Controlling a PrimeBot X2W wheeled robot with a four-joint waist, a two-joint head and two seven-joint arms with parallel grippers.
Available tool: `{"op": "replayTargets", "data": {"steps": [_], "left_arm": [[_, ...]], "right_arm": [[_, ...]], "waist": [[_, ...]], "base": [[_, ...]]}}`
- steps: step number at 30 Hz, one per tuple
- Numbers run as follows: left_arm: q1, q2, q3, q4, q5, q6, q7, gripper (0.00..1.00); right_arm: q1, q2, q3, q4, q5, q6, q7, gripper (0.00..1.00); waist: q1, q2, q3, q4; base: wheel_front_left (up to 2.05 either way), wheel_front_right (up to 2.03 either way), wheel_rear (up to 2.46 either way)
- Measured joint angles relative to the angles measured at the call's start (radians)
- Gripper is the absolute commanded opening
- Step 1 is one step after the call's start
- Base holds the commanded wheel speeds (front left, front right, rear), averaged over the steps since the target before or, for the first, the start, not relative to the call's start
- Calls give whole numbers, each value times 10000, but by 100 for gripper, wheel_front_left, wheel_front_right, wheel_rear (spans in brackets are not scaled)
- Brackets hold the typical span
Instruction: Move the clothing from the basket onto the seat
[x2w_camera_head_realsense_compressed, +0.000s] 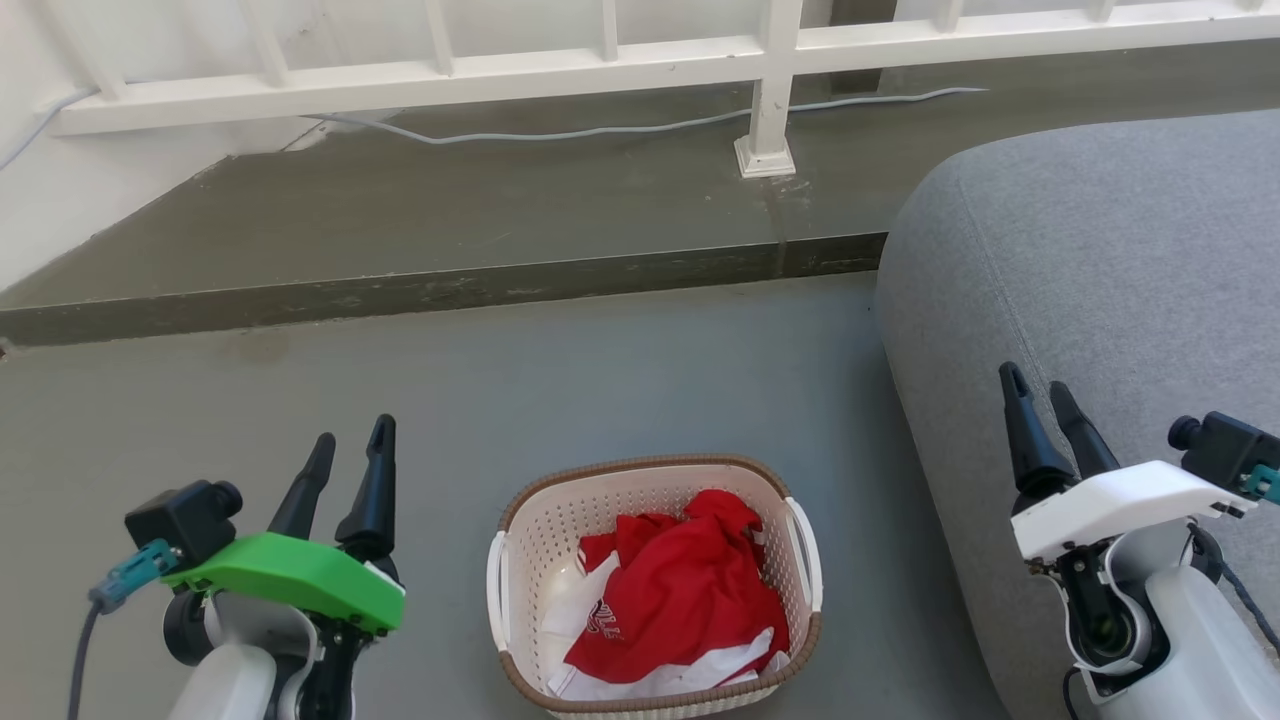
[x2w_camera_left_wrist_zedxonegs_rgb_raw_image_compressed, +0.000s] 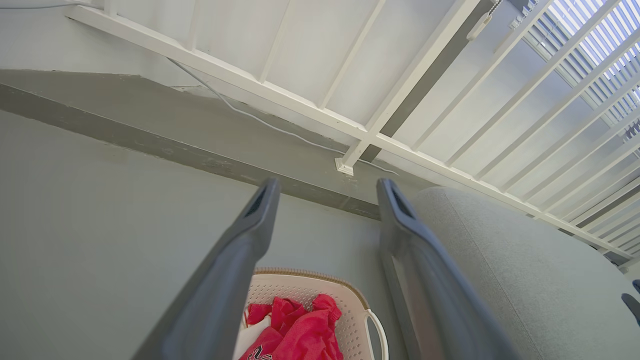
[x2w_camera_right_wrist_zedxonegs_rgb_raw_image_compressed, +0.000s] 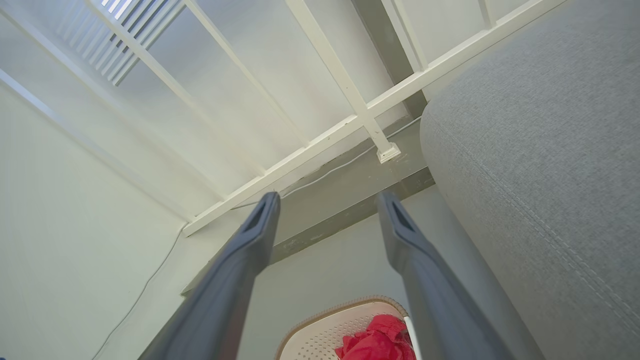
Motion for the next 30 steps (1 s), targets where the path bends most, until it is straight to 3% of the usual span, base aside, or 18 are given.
{"op": "replayTargets", "data": {"steps": [30], "left_arm": [[-171, 217, -1135, 96, 3568, 849, -968, 100]], "right_arm": [[-23, -173, 974, 462, -3760, -600, -934, 100]], "waist": [[0, 0, -43, 56]], "base": [[0, 0, 0]]}}
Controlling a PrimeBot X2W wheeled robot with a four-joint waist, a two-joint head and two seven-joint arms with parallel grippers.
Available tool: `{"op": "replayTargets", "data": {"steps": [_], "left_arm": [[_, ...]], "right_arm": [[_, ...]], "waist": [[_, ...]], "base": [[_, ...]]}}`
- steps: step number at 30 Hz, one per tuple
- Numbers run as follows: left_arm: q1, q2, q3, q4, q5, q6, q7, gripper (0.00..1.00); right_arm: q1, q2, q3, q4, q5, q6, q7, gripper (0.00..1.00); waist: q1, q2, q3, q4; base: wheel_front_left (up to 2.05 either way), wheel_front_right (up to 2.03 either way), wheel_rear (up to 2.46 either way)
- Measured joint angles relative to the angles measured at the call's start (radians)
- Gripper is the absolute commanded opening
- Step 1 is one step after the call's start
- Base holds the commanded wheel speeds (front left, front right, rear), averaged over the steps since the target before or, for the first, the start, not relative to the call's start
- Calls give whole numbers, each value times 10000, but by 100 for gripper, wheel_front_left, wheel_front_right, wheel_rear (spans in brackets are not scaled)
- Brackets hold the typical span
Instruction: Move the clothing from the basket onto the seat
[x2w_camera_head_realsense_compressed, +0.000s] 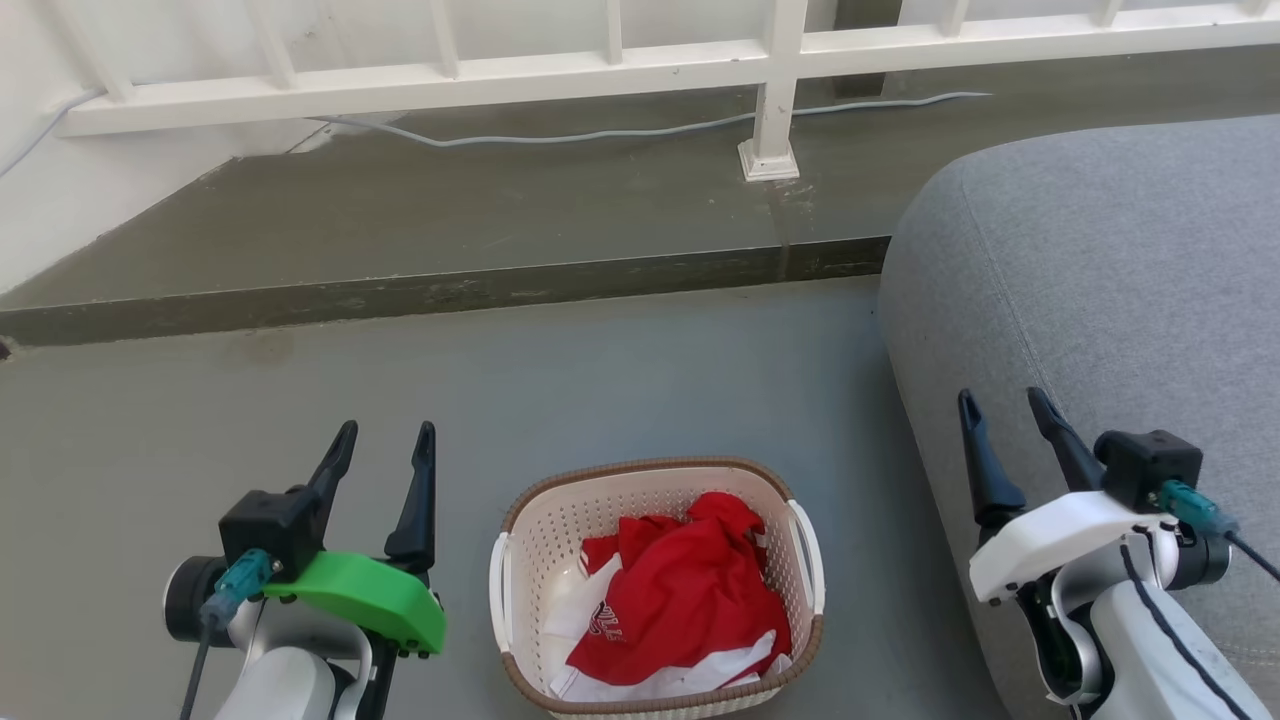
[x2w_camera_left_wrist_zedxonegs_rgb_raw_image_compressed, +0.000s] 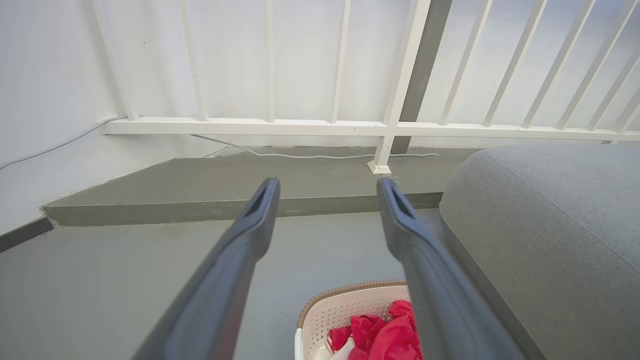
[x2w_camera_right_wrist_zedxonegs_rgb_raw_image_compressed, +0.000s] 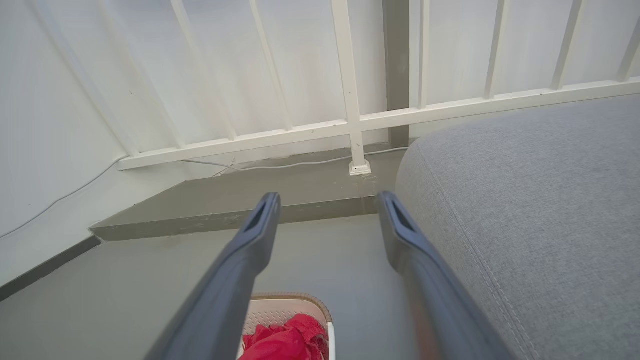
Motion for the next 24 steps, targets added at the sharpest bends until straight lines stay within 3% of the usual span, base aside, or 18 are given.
{"op": "replayTargets", "data": {"steps": [10, 24], "left_arm": [[0, -12, -86, 236, 940, 290, -339, 100], [-1, -10, -77, 468, 968, 343, -343, 100]], "right_arm": [[-158, 0, 326, 199, -1244, -77, -380, 100], [-159, 40, 234, 314, -1248, 15, -384, 100]], "waist": [[0, 0, -4, 19], [0, 0, 41, 40]], "base": [[0, 0, 0], [0, 0, 0]]}}
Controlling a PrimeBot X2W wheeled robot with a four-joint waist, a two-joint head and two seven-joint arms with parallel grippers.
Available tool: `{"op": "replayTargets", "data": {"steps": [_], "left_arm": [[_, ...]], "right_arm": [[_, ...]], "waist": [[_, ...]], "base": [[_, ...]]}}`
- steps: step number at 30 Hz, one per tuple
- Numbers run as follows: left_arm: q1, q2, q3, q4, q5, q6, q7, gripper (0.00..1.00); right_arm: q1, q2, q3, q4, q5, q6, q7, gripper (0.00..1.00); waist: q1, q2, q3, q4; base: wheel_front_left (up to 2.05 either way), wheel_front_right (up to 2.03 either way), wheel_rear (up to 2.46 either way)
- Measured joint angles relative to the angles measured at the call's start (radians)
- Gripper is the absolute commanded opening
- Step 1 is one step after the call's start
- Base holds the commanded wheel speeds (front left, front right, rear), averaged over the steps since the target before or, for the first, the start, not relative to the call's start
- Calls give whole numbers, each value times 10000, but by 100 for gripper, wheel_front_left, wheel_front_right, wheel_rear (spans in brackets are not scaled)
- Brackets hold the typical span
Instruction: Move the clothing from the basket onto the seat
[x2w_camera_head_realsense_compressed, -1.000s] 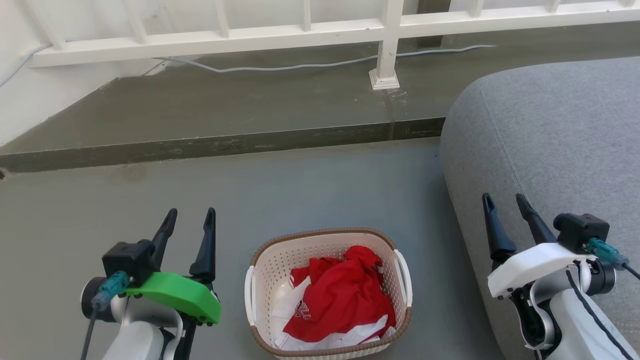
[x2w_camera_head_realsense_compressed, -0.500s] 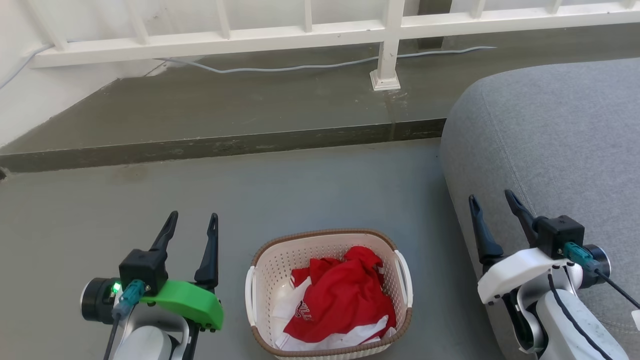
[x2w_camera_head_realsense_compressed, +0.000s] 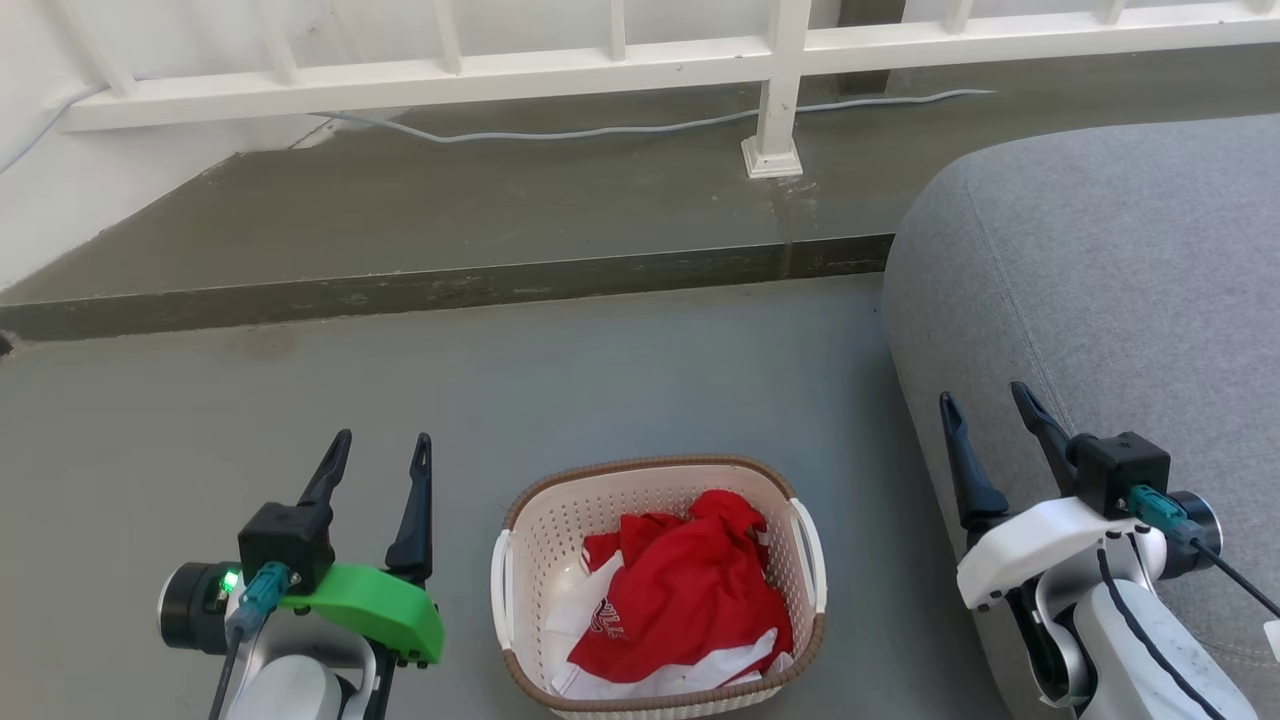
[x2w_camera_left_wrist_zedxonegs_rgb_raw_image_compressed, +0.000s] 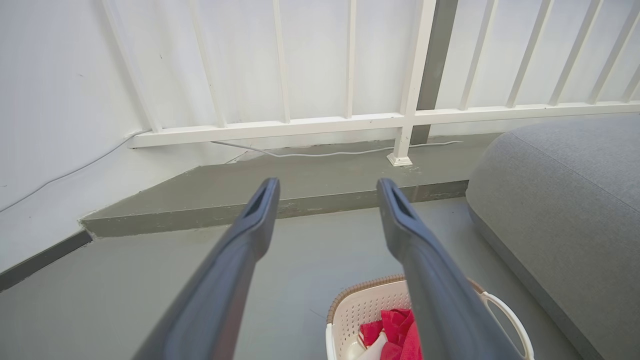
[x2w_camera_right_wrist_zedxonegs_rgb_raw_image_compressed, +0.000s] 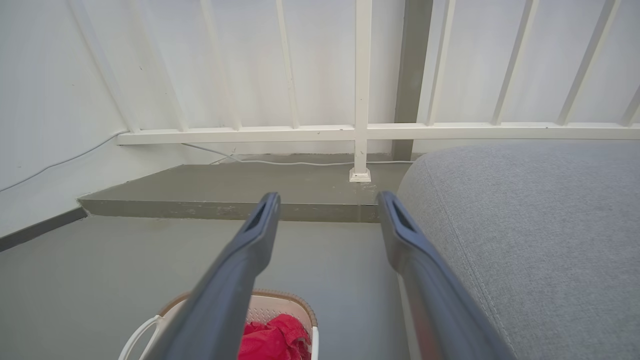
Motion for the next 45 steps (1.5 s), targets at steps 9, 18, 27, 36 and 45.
{"op": "replayTargets", "data": {"steps": [9, 18, 27, 36, 45], "left_arm": [[-10, -6, -19, 33, 0, 0, 0, 100], [-166, -40, -167, -25, -8, -2, 31, 100], [-603, -217, -376, -221, -2, -125, 293, 100], [-1248, -360, -989, 109, 228, -458, 752, 100], [-2003, -598, -1582, 993, 476, -807, 1367, 100]], "right_arm": [[-52, 56, -75, 4, -73, 31, 0, 100], [-357, 148, -167, -171, -244, 88, 0, 100], [-964, 282, -360, -788, -228, 94, -2, 100], [-1606, 368, -481, -1275, -228, 257, -13, 100], [-2207, 500, -437, -1680, -245, 391, -15, 100]], "waist": [[0, 0, 58, 11], [0, 0, 419, -22], [0, 0, 1206, -153], [0, 0, 2312, -414], [0, 0, 3526, -784]], "base": [[0, 0, 0], [0, 0, 0], [0, 0, 0], [0, 0, 0], [0, 0, 0]]}}
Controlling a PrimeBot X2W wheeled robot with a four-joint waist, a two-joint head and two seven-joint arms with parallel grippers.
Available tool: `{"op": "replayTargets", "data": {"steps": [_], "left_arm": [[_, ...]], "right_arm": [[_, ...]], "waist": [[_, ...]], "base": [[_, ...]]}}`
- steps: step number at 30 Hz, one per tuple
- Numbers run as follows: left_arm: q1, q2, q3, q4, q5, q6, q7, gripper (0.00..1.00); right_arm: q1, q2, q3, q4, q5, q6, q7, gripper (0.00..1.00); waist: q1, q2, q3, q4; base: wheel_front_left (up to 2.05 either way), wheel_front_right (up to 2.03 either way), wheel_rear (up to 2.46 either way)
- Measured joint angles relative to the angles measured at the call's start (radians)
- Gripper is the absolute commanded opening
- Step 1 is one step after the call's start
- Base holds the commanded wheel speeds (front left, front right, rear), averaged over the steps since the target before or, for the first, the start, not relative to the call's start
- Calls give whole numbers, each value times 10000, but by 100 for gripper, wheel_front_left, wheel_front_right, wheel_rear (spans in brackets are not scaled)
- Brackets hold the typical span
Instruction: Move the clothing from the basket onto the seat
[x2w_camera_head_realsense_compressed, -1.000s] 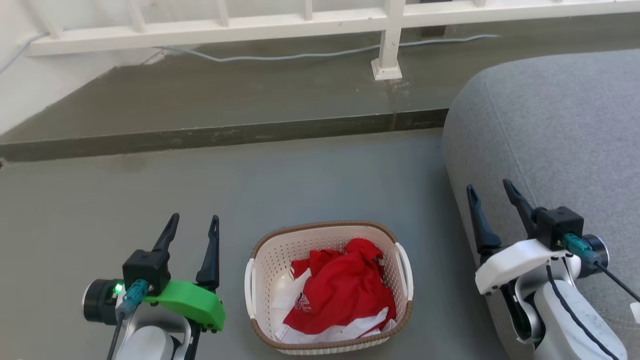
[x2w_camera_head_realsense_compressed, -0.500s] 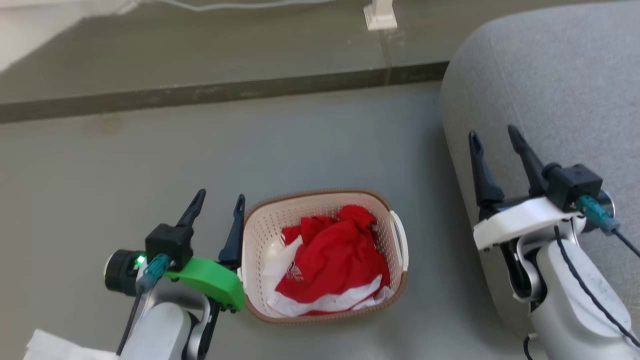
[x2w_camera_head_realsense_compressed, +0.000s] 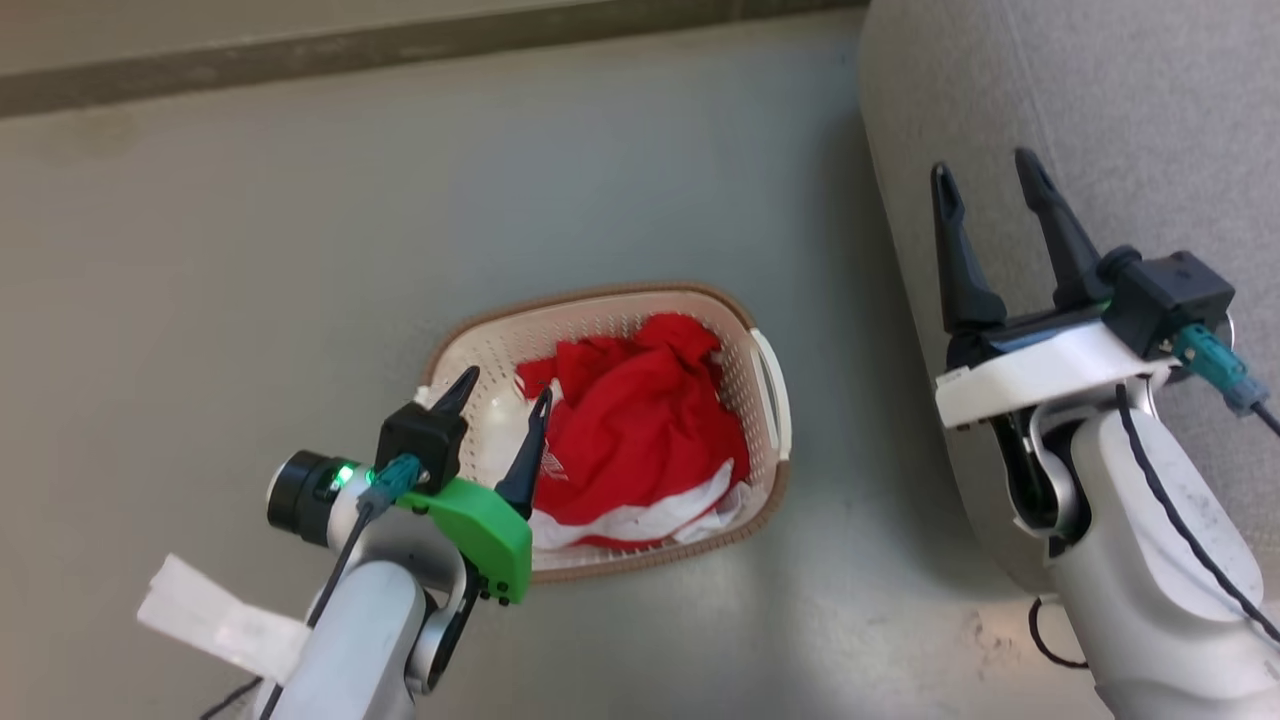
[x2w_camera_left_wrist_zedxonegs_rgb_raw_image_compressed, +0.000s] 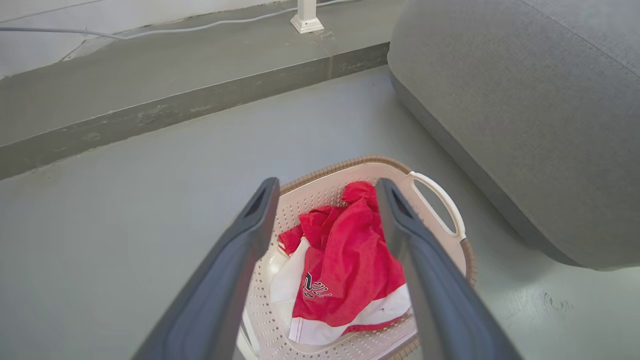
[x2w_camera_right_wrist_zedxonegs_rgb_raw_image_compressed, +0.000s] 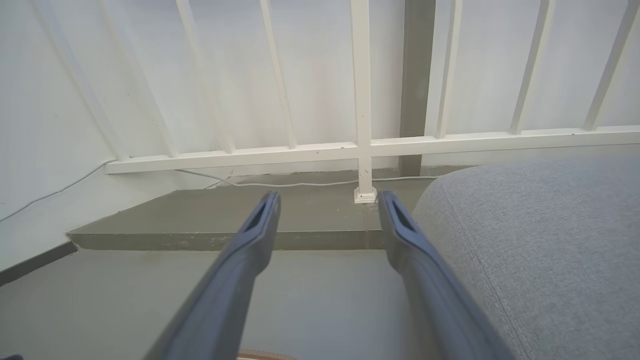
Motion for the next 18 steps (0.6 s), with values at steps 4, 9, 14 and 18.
{"op": "replayTargets", "data": {"steps": [4, 9, 14, 18], "left_arm": [[-449, -31, -115, 449, 79, -117, 326, 100], [-962, -117, -291, 1011, 113, -222, 593, 100], [-1486, -171, -322, 1574, 173, -232, 782, 100], [-1872, -159, -368, 2036, 512, -238, 1074, 100]], "right_arm": [[-277, 38, 46, -230, -38, 58, 0, 100], [-611, 100, 134, -489, -105, 151, 0, 100], [-838, 244, 159, -679, -161, 221, 0, 100], [-1106, 357, 184, -897, -163, 249, 0, 100]], "waist": [[0, 0, 554, -199], [0, 0, 1249, -470], [0, 0, 1945, -766], [1, 0, 2504, -1027]], "base": [[0, 0, 0], [0, 0, 0], [0, 0, 0], [0, 0, 0]]}}
